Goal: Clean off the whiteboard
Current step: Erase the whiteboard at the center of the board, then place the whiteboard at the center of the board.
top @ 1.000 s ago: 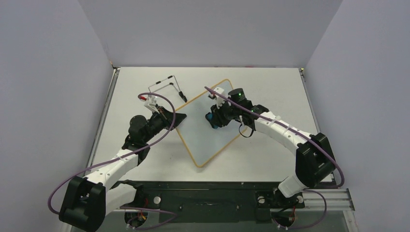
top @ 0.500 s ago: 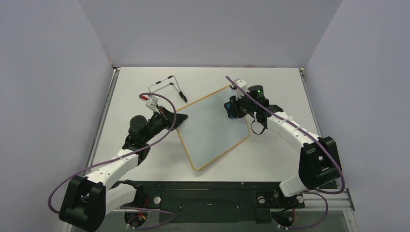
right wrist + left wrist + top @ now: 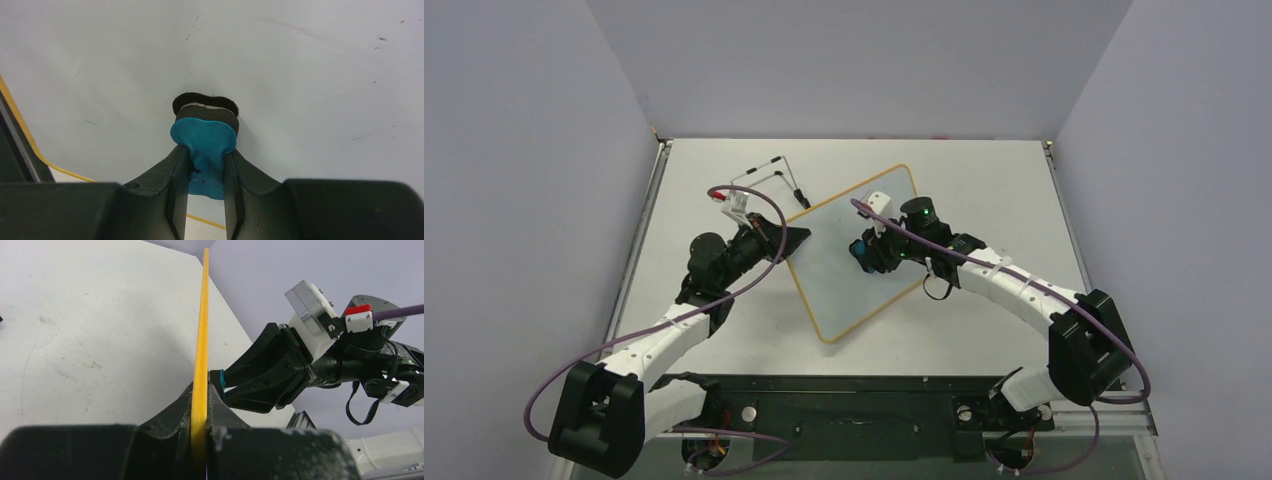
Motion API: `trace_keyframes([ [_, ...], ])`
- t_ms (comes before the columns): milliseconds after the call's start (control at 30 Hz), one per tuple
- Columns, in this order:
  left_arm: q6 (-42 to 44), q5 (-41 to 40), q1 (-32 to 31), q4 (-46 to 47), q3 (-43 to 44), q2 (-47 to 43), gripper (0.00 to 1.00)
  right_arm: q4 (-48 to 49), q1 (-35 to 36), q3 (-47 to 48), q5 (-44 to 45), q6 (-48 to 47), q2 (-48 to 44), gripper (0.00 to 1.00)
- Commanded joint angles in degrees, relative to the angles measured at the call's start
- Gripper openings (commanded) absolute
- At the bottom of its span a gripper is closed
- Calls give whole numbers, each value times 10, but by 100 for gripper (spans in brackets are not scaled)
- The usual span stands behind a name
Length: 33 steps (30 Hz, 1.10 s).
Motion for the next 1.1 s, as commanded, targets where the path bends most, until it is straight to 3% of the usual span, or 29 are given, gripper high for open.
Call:
trace_keyframes([
  [0,-60,-2,-2,124,48,-16,0,26,35,-4,55,-40,-25,0],
  [200,-101,-42,-1,127,42,-18,0,-5,198,29,176,-128,-10,0],
  [433,-114,-56,21,70,60,-38,0,-26,259,14,218,-194,3,0],
  [500,-115,-44,34,60,69,-42,0,-27,246,1,225,-205,-4,0],
  [733,-111,6,73,73,78,-50,0,-6,79,-3,199,-131,-34,0],
  [933,-34,62,139,54,113,-32,0,-39,3,20,65,-106,-113,0],
  [1067,-51,103,207,117,149,19,0,-32,-78,10,5,-76,-137,0],
])
